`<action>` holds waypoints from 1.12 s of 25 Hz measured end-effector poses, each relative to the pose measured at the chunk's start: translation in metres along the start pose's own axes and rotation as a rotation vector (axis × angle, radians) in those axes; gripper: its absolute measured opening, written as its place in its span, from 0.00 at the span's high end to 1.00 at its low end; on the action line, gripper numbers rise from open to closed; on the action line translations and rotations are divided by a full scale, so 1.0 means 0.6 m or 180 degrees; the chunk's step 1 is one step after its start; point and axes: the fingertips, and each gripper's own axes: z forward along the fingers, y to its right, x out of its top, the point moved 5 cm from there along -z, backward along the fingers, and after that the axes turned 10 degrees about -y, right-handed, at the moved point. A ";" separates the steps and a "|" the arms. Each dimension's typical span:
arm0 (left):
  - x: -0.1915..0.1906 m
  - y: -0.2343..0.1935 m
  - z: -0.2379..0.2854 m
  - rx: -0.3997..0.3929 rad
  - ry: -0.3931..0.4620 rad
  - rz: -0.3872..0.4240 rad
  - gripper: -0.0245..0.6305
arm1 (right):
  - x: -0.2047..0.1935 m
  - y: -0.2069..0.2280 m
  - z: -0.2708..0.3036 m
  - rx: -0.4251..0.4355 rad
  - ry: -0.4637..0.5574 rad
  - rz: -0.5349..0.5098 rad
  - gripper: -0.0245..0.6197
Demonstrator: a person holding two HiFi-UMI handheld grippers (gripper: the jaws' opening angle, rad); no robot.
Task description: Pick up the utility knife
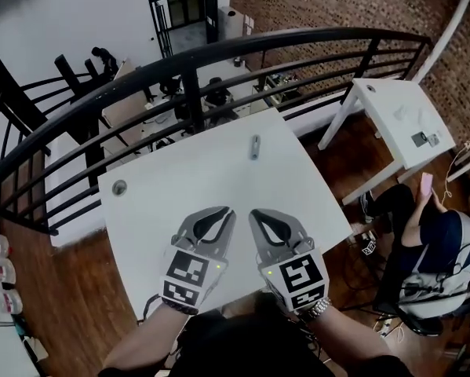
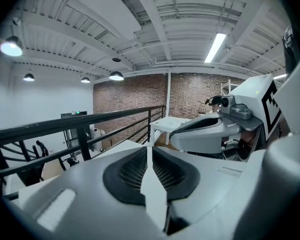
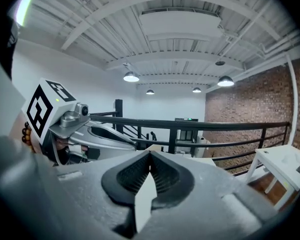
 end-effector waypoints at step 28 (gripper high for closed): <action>0.060 0.000 0.342 0.0414 -0.0564 -0.0493 0.68 | -0.057 0.300 0.036 0.0405 -0.0166 0.0000 0.97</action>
